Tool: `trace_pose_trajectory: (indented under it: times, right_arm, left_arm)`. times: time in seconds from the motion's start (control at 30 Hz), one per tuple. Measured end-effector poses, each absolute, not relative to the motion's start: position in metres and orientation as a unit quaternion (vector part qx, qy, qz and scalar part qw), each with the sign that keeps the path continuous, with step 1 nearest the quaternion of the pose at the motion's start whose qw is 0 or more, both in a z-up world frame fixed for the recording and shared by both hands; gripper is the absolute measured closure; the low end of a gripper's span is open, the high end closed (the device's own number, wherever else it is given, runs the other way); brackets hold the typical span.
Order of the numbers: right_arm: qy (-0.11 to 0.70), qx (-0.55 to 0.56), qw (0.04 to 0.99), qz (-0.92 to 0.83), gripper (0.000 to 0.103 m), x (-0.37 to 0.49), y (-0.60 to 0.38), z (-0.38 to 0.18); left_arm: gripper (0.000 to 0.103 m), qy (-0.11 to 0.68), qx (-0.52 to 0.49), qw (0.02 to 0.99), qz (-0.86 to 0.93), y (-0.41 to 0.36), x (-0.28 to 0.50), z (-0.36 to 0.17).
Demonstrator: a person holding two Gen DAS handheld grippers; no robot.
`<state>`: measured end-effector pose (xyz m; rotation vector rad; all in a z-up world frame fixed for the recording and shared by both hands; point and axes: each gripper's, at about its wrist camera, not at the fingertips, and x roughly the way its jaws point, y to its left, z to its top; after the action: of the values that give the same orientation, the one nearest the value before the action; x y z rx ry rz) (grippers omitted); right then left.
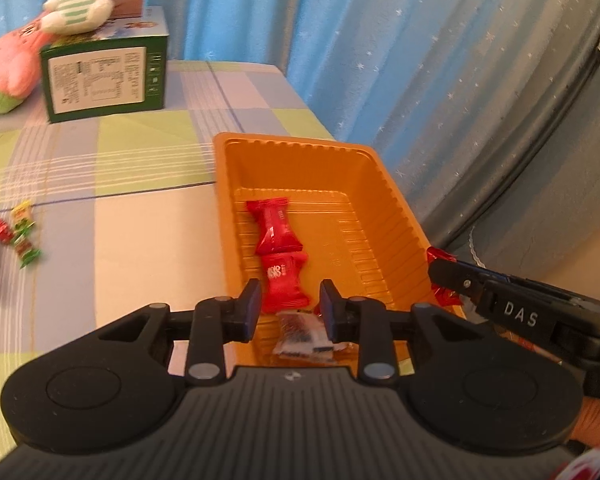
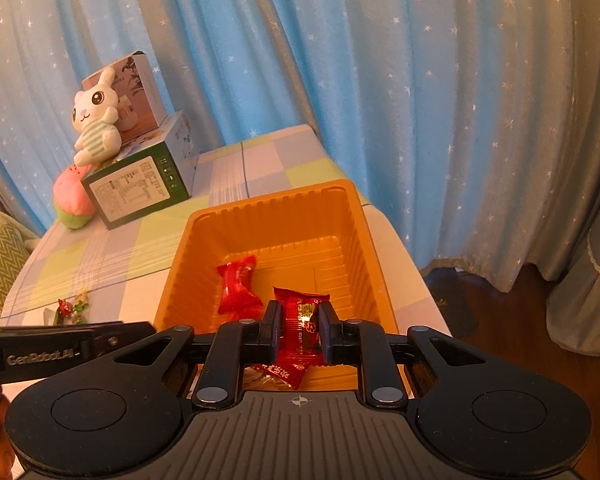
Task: Organize snacks
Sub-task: 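Lower both snacks into the orange tray and open both tools, then lift both tools from the tray and move toward the remaining snacks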
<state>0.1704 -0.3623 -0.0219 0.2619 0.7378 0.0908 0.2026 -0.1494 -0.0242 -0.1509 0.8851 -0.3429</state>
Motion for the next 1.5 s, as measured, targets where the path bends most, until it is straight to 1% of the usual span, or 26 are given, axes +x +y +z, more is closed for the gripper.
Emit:
trace_pose_trajectory:
  times: [0.27, 0.37, 0.4, 0.43, 0.47, 0.53, 0.57, 0.77, 0.87, 1.03, 1.13, 1.3, 1.5]
  right_arm:
    - [0.355, 0.131, 0.924, 0.057, 0.083, 0.176, -0.352, -0.017]
    - [0.349, 0.153, 0.922, 0.07, 0.083, 0.18, -0.353, -0.018]
    - [0.35, 0.156, 0.921, 0.072, 0.081, 0.182, -0.353, -0.018]
    - [0.349, 0.158, 0.921, 0.07, 0.078, 0.182, -0.353, -0.017]
    - [0.346, 0.16, 0.922, 0.066, 0.064, 0.181, -0.353, -0.017]
    - [0.337, 0.166, 0.925, 0.06, 0.044, 0.178, -0.355, -0.013]
    - [0.336, 0.168, 0.925, 0.058, 0.044, 0.176, -0.356, -0.012]
    - [0.342, 0.188, 0.92, 0.043, 0.044, 0.154, -0.362, -0.008]
    - [0.346, 0.189, 0.918, 0.044, 0.044, 0.137, -0.357, -0.007]
    - [0.362, 0.185, 0.912, 0.052, 0.044, 0.112, -0.343, -0.005]
    - [0.371, 0.182, 0.909, 0.057, 0.043, 0.098, -0.333, -0.003]
    - [0.373, 0.154, 0.912, 0.069, 0.036, 0.078, -0.31, 0.003]
    - [0.375, 0.115, 0.916, 0.085, 0.034, 0.06, -0.281, 0.006]
  left_arm:
    - [0.073, 0.419, -0.09, 0.891, -0.148, -0.123, 0.188, -0.018]
    - [0.07, 0.415, -0.092, 0.894, -0.141, -0.115, 0.185, -0.015]
    - [0.069, 0.414, -0.092, 0.895, -0.137, -0.113, 0.184, -0.014]
    - [0.068, 0.413, -0.093, 0.896, -0.135, -0.111, 0.182, -0.014]
    - [0.066, 0.412, -0.095, 0.896, -0.134, -0.108, 0.179, -0.013]
    - [0.06, 0.411, -0.099, 0.897, -0.131, -0.102, 0.173, -0.011]
    - [0.057, 0.409, -0.1, 0.898, -0.13, -0.099, 0.17, -0.01]
    - [0.05, 0.401, -0.099, 0.903, -0.118, -0.083, 0.15, -0.003]
    - [0.042, 0.398, -0.097, 0.906, -0.111, -0.074, 0.139, 0.0]
    - [0.038, 0.392, -0.098, 0.909, -0.1, -0.061, 0.121, 0.005]
    - [0.032, 0.384, -0.101, 0.913, -0.095, -0.053, 0.108, 0.011]
    - [0.03, 0.373, -0.102, 0.918, -0.088, -0.043, 0.088, 0.02]
    - [0.024, 0.361, -0.103, 0.923, -0.081, -0.032, 0.068, 0.031]
